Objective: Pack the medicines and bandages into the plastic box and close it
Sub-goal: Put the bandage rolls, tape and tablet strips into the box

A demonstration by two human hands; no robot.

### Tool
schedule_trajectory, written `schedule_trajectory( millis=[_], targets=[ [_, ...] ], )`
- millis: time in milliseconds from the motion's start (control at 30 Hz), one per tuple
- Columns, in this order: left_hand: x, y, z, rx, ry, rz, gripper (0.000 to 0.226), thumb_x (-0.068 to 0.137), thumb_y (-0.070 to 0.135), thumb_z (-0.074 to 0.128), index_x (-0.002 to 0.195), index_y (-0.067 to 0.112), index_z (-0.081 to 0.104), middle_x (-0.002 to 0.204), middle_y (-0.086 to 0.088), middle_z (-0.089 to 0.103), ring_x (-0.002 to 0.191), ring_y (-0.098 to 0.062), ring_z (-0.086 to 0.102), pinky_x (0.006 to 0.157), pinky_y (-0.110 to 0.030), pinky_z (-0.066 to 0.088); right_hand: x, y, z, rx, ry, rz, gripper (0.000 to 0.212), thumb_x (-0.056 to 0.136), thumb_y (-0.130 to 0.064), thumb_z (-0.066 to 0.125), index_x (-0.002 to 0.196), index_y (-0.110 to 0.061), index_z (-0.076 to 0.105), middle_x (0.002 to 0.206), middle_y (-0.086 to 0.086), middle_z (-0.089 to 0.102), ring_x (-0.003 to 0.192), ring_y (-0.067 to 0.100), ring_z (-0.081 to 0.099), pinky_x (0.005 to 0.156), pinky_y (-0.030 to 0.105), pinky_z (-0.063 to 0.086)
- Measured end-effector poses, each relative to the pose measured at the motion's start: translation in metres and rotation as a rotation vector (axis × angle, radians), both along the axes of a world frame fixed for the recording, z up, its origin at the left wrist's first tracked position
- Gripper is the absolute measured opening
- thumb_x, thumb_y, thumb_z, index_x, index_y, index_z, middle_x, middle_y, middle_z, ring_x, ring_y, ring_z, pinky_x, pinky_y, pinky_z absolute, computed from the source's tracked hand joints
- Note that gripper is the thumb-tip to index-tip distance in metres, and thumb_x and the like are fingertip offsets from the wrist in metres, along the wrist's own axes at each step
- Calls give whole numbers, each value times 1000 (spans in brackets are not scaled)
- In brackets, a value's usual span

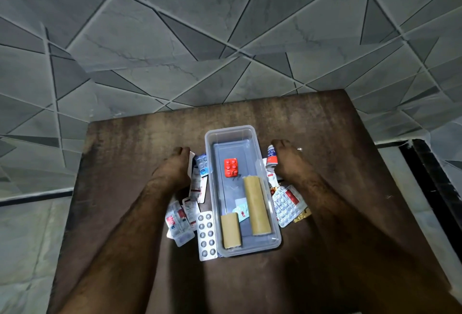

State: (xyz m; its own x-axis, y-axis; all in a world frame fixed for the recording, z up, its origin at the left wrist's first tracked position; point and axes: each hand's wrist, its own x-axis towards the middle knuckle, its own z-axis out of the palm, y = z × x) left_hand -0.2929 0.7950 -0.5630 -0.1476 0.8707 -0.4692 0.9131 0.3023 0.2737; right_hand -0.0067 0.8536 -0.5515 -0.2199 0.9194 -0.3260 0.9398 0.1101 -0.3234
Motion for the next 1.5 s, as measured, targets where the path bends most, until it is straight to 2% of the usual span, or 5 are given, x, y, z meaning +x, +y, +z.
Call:
schedule_trajectory(
  millis=[267,833,1067,1233,1500],
  targets=[
    [12,11,46,491,-289,122,91,61,23,85,141,9,43,139,-16,52,123,-32,54,104,-35,43,-15,11,44,225,299,-93,75,73,-14,78,139,-14,42,139,12,49,120,29,52,100,37,43],
    [64,30,7,-13,90,-137,100,65,62,75,149,39,26,161,-10,-27,143,-48,-25,117,-62,-2,-65,2,16,88,-155,285,79,75,-19,68,143,-23,29,146,6,48,132,37,43,114,56,11],
    [53,13,3,86,18,-54,103,69,54,77,152,40,17,163,-7,-19,148,-44,-14,118,-57,7,-52,-2,15,123,55,227,86,74,-29,74,146,-29,26,151,0,39,136,32,37,108,49,26],
    [21,-25,-12,522,-296,439,51,84,29,69,131,16,56,137,-16,54,125,-35,51,102,-39,40,-5,-19,4,271,301,-116,55,83,-22,65,135,-19,47,137,10,54,123,29,52,104,42,43],
    [37,-58,-37,128,-135,451,40,73,56,64,86,18,66,91,-7,73,91,-30,68,74,-32,51,26,-36,-49,89,-41,-442,56,82,-39,64,122,-3,47,117,24,60,106,42,59,91,46,49]
  ],
)
